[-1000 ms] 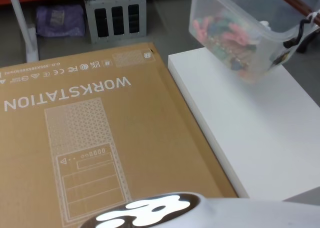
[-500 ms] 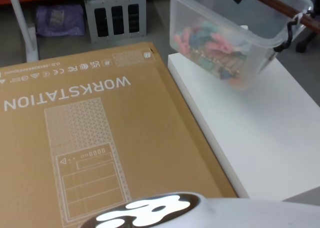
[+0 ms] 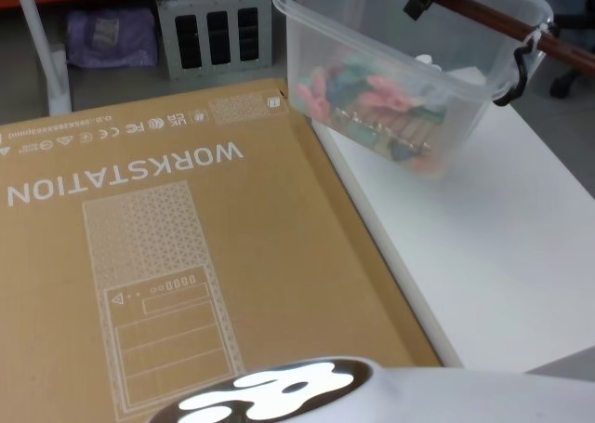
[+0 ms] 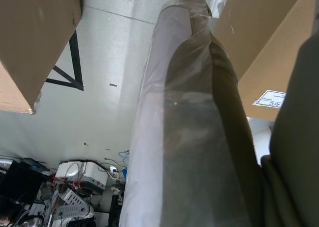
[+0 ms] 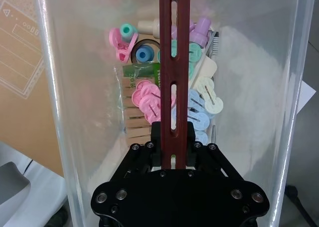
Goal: Use one hand to grasp the basket and place it at the designated location.
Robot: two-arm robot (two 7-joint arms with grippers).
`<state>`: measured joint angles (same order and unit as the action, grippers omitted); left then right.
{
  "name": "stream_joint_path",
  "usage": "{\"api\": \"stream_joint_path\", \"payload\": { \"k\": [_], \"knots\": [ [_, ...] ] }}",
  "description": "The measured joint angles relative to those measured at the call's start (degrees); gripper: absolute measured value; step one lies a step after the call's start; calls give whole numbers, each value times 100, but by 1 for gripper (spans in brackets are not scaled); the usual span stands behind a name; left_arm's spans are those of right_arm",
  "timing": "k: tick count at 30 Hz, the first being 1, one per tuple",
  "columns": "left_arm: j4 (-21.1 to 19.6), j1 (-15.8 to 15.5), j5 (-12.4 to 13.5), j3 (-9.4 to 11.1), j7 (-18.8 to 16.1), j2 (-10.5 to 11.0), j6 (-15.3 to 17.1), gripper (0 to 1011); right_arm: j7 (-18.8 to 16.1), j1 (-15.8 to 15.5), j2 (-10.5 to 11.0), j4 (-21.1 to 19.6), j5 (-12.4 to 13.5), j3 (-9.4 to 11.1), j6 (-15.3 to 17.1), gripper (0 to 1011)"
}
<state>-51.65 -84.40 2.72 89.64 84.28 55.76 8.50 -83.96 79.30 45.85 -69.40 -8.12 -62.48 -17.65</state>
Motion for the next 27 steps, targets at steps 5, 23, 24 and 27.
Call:
{"api": "stream_joint_path", "payload": {
  "k": [5,23,24,27],
  "knots": [
    [0,0,0,0,0,0,0,0,10,24,1,-42,39,-59,-42,237],
    [-1,0,0,0,0,0,0,0,383,-155,37,-1127,259,-292,-891,237],
    [0,0,0,0,0,0,0,0,397,-160,38,-1155,264,-303,-921,237],
    [0,0,0,0,0,0,0,0,449,-178,55,-1274,283,-345,-1026,237]
  ]
}}
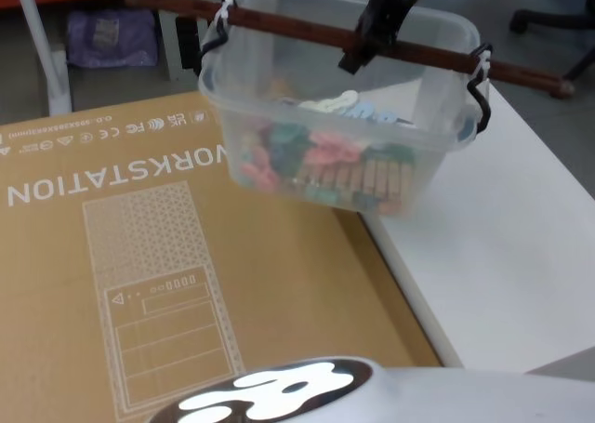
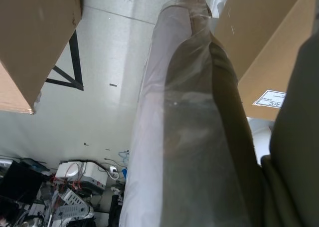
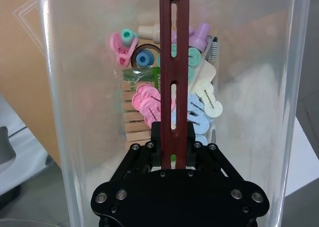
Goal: Use one hand to grasp the basket and place it at the designated location.
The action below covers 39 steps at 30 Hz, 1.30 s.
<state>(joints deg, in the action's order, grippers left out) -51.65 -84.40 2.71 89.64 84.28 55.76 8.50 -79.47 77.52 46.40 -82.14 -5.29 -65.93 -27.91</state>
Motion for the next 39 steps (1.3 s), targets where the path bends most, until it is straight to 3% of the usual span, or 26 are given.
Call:
{"api": "stream_joint_path", "payload": {
  "k": [4,17,25,39],
  "knots": [
    [-1,0,0,0,0,0,0,0,141,-99,38,-339,-1,-97,-313,237],
    [0,0,0,0,0,0,0,0,336,-143,52,-602,-100,-239,-494,237],
    [0,0,0,0,0,0,0,0,621,-324,-31,-952,-320,-403,-897,237],
    [-1,0,0,0,0,0,0,0,735,-327,-51,-1017,-402,-536,-1015,237]
  ]
}}
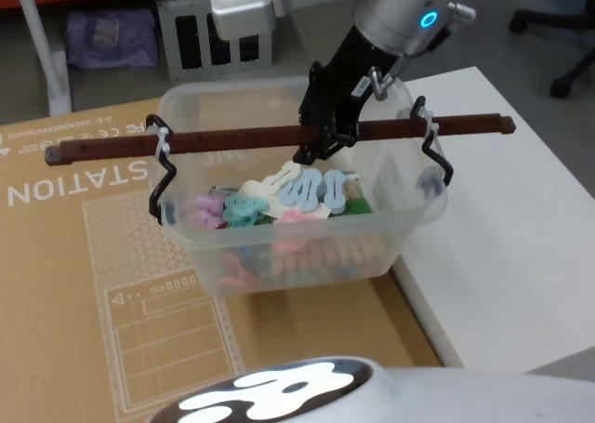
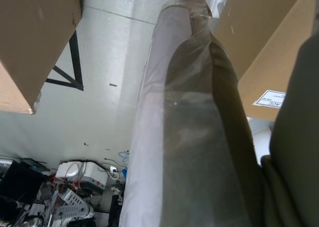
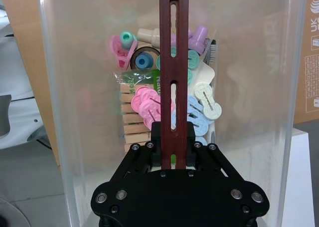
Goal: Use one hand to grasp the basket and place it at the designated location.
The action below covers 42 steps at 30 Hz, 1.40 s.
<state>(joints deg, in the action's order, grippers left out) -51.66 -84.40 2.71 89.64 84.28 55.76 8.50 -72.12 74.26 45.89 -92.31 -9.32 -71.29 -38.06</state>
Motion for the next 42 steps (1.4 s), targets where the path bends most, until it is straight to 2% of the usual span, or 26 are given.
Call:
{"api": "stream_joint_path", "payload": {
  "k": [8,15,21,27,36,42],
  "knots": [
    [0,0,0,0,0,0,0,0,215,-127,-120,-105,-221,-116,-129,237],
    [1,0,0,0,0,0,0,0,286,-139,-143,-124,-293,-166,-152,237],
    [1,0,0,0,0,0,0,0,401,-177,-270,-126,-427,-247,-153,237],
    [1,0,0,0,0,0,0,0,576,-247,-493,-57,-659,-318,-63,237],
    [0,-1,0,0,0,0,0,0,684,-274,-655,37,-842,-412,25,237],
    [0,0,0,0,0,0,0,0,704,-274,-690,64,-885,-480,25,237]
  ]
}}
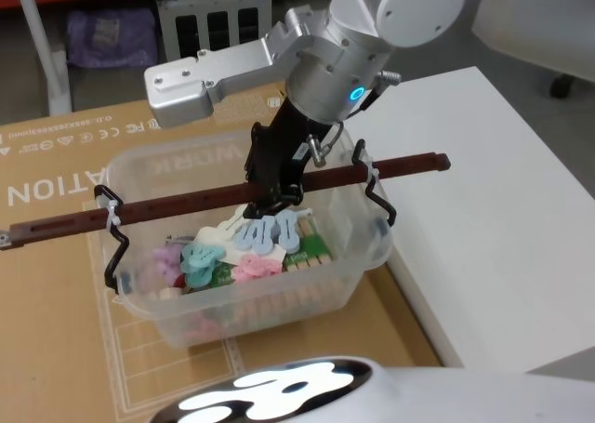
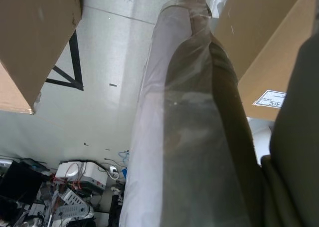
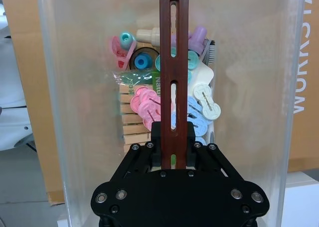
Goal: Use one hand to grasp the basket and place it at the designated location.
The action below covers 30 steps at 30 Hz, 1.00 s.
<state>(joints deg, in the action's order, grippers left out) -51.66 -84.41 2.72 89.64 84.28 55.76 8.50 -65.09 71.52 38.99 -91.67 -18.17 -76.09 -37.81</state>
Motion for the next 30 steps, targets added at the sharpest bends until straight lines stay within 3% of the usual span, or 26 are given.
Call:
{"api": "stream_joint_path", "payload": {
  "k": [20,30],
  "knots": [
    [0,0,0,0,0,0,0,0,39,21,-25,6,-88,-129,2,237],
    [0,0,0,0,0,0,0,0,59,-82,-25,-112,-322,-280,74,237]
  ]
}}
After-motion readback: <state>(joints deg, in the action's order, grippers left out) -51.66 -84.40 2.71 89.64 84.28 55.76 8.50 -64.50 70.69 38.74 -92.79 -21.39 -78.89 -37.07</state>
